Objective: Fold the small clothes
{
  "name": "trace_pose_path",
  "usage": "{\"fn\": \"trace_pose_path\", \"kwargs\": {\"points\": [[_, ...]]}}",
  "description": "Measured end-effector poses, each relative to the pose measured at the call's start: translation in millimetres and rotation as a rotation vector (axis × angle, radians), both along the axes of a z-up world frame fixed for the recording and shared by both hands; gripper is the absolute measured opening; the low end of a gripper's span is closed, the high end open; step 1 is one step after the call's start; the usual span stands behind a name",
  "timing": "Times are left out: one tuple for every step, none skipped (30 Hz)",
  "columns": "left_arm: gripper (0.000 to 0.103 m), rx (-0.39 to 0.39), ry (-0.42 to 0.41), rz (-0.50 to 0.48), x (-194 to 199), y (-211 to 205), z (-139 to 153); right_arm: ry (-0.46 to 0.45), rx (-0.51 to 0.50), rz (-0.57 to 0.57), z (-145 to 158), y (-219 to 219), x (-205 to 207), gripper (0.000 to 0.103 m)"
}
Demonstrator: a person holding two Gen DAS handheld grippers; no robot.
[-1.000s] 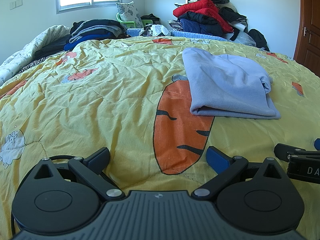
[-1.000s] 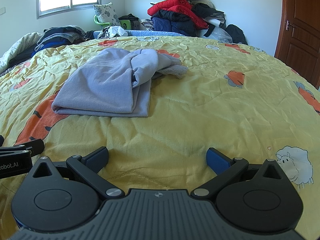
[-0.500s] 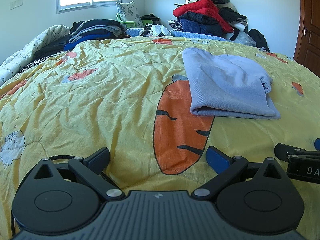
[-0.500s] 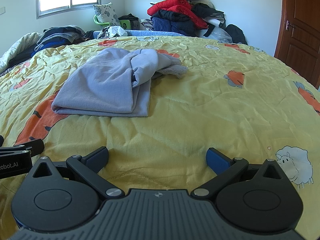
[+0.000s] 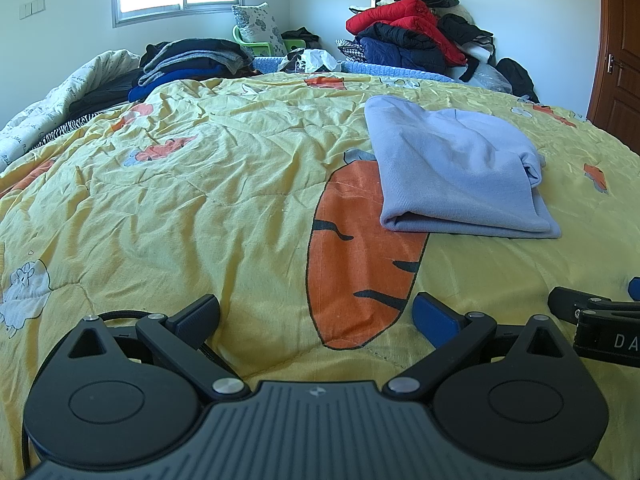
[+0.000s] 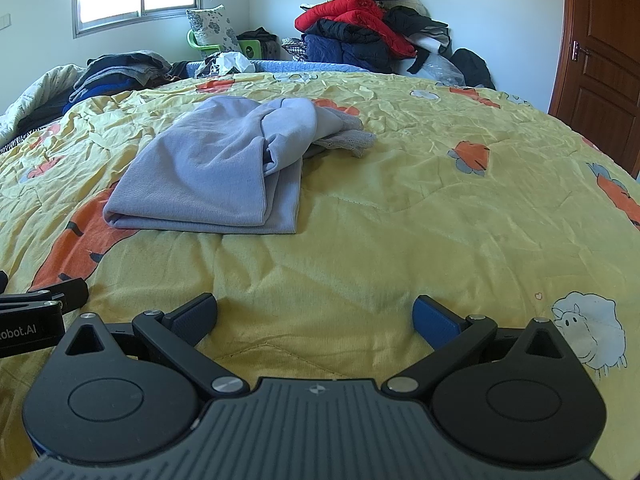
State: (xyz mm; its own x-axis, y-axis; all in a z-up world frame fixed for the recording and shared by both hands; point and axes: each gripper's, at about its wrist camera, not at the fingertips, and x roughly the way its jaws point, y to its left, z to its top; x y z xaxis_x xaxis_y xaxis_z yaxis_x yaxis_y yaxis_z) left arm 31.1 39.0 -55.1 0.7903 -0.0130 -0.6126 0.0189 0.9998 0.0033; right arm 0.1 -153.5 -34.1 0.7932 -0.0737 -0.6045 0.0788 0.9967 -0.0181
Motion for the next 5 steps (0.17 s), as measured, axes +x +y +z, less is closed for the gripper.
{"fn": "trace_pose_path", "kwargs": {"points": [[0.103, -0.002, 0.000, 0.000, 0.0, 0.2, 0.0, 0.000, 0.000, 0.000, 0.0, 0.0, 0.0, 0.103], [0.103, 0.000, 0.000, 0.000, 0.0, -0.6, 0.0, 0.000, 0.000, 0.000, 0.0, 0.0, 0.0, 0.103], [0.103, 0.004, 0.001, 0.001, 0.1, -0.9, 0.0, 0.000, 0.000, 0.000, 0.0, 0.0, 0.0, 0.103], [0.103, 0.005, 0.001, 0.001, -0.2, -0.3, 0.0, 0.000, 0.000, 0.000, 0.0, 0.1, 0.0, 0.103], [0.103, 0.004, 0.001, 0.001, 0.2, -0.4, 0.0, 0.000, 0.000, 0.000, 0.0, 0.0, 0.0, 0.103]]}}
